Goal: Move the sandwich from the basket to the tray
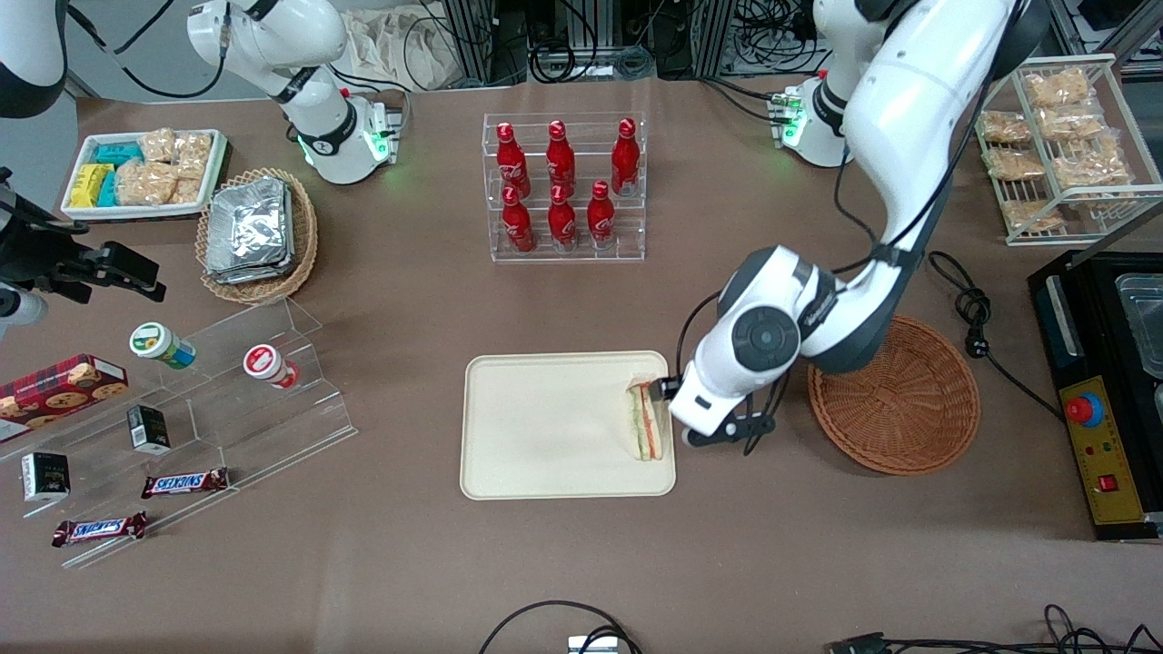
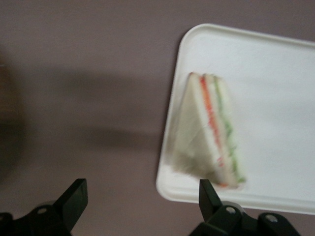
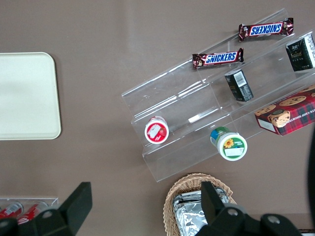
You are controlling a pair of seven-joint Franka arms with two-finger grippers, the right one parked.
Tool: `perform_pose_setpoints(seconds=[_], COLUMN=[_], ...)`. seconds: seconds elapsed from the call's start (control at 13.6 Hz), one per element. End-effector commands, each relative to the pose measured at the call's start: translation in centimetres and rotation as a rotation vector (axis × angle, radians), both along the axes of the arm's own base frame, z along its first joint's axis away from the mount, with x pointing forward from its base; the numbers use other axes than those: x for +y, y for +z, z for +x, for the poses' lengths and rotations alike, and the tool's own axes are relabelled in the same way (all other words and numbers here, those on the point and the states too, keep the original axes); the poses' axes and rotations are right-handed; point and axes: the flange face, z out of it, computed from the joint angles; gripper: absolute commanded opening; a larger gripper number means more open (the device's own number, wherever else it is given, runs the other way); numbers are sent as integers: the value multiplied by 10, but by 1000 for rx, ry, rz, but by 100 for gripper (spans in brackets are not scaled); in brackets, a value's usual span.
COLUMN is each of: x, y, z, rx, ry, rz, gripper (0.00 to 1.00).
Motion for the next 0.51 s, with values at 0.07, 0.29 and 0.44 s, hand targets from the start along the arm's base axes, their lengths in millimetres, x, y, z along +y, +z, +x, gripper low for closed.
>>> perform_pose_setpoints(seconds=[0.07,0.29,0.44], x=[72,117,159], y=[37,75,103], z=[-75,-98,-88], rx=[-53,-57,11], ry=[-29,-86,-75], rz=[130,149,86], gripper=[100,100,100])
